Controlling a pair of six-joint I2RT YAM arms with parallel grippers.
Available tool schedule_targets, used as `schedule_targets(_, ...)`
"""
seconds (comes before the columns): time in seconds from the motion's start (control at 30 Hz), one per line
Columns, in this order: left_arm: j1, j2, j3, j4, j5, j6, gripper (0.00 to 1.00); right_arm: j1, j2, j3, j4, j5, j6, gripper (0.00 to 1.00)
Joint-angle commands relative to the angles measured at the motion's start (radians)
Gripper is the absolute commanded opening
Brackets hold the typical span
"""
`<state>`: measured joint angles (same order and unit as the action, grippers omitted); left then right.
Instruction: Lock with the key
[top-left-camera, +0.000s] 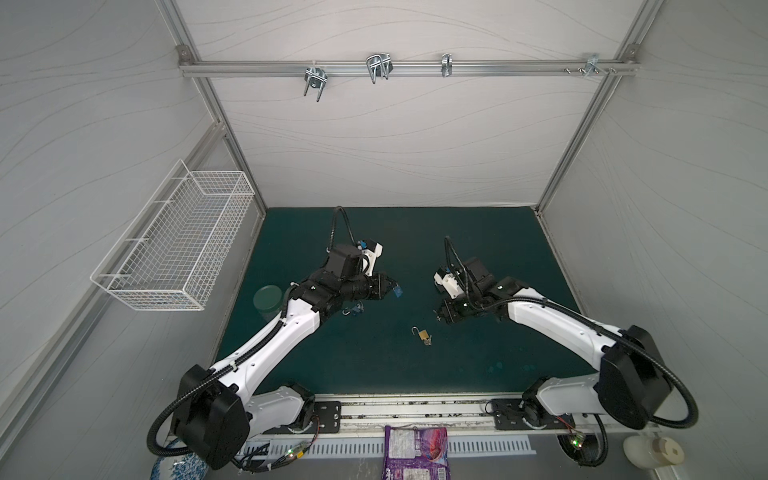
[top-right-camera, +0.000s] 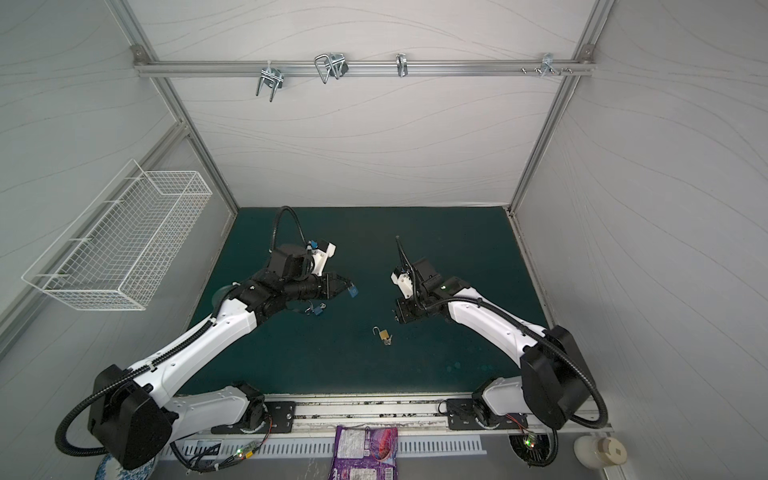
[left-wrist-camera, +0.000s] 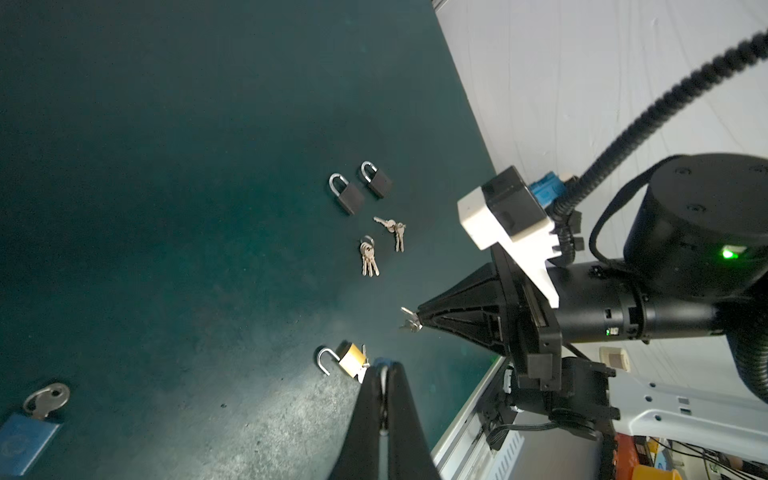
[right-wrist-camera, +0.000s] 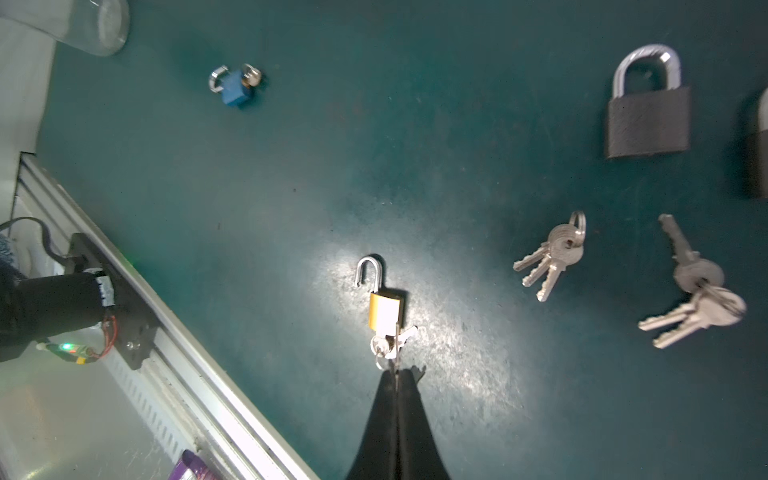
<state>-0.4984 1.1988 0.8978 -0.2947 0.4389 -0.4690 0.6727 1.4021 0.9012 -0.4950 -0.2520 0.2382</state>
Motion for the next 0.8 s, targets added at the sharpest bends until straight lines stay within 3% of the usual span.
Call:
schedule_targets(0.0, -0.01, 0.012, -0.004, 0.084, -0.016, -0.026, 0.0, 0.004, 0.066, 0.01, 0.068, -0.05, 0.006, 0.0)
schedule_targets(0.23, -0.021, 0.038, -0.011, 0.104, 0.019, -0.014, 0.0, -0.011, 0.235, 0.068, 0.094, -0.09, -0.019, 0.0)
schedule_targets(0.77, -0.021, 0.032, -0.032, 0.088, 0.006, -0.014, 0.0, -0.043, 0.4, 0.171, 0.055, 0.028, -0.126, 0.0)
